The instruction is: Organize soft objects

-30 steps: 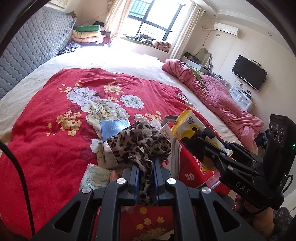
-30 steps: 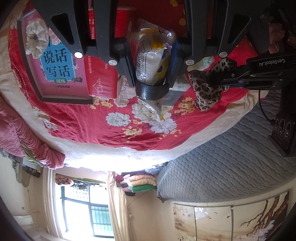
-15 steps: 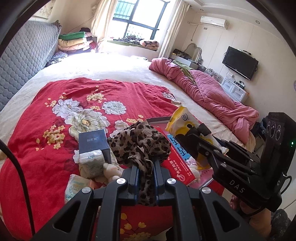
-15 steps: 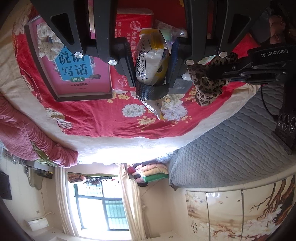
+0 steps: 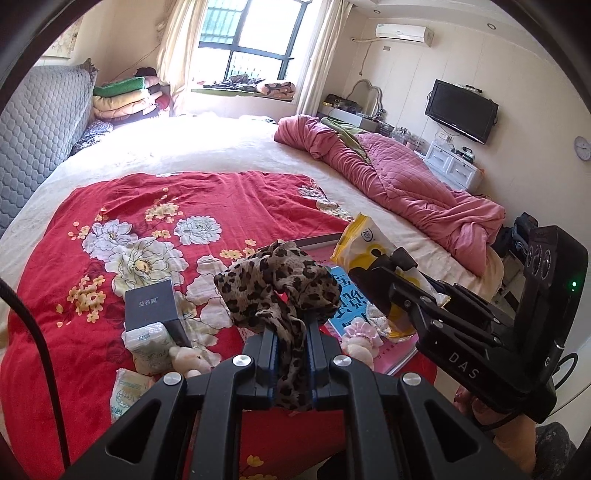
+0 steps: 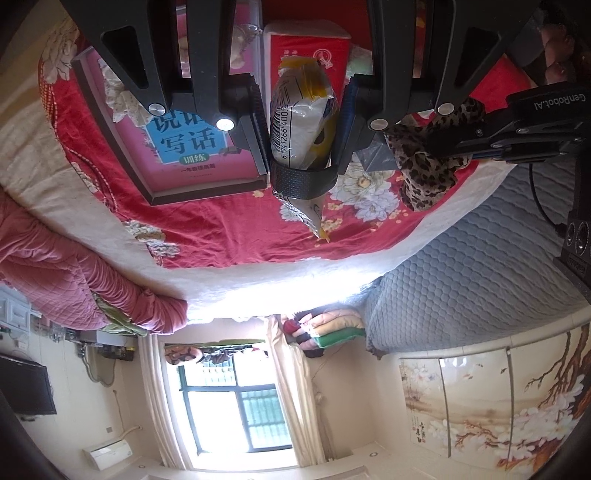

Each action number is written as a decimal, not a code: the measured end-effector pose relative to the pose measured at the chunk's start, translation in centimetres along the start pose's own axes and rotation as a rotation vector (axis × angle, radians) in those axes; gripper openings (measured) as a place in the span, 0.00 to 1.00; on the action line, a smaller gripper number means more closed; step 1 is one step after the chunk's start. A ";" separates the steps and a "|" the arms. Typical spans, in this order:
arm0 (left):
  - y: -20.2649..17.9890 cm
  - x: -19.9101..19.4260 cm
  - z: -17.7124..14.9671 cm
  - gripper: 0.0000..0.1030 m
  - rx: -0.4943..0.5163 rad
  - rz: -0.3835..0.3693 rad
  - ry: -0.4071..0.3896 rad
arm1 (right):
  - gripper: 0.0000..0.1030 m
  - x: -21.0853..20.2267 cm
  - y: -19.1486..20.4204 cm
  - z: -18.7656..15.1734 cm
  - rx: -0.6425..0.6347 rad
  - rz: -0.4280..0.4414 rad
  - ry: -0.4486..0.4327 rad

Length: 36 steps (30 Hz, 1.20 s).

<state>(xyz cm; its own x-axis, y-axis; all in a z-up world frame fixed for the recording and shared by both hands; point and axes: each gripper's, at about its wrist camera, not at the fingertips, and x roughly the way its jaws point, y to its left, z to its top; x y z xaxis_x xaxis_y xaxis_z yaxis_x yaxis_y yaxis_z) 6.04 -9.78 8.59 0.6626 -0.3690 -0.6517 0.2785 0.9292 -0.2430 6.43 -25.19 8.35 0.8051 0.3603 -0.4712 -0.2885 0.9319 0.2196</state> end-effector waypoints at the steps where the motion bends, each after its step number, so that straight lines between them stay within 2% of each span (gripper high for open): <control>1: -0.3 0.2 0.2 0.12 0.003 -0.002 0.002 | 0.34 -0.1 -0.2 0.1 0.004 -0.004 -0.002; 6: -1.9 1.0 0.8 0.12 0.026 -0.018 0.007 | 0.34 -0.9 -1.7 0.2 0.023 -0.045 -0.016; 16: -5.3 3.0 1.6 0.12 0.088 -0.055 0.030 | 0.33 -2.6 -5.0 0.2 0.023 -0.206 -0.050; 26: -7.6 6.4 1.8 0.12 0.127 -0.094 0.090 | 0.33 -3.7 -9.4 -0.5 0.118 -0.291 -0.067; 36: -9.0 10.8 1.4 0.12 0.159 -0.092 0.158 | 0.33 -3.5 -12.5 -2.0 0.173 -0.356 -0.030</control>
<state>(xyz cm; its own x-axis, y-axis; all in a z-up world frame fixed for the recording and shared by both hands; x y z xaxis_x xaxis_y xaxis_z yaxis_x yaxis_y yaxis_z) 11.69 -22.17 4.76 0.5160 -0.4327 -0.7392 0.4473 0.8721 -0.1983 6.18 -37.98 5.58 0.8547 0.0124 -0.5190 0.1008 0.9767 0.1893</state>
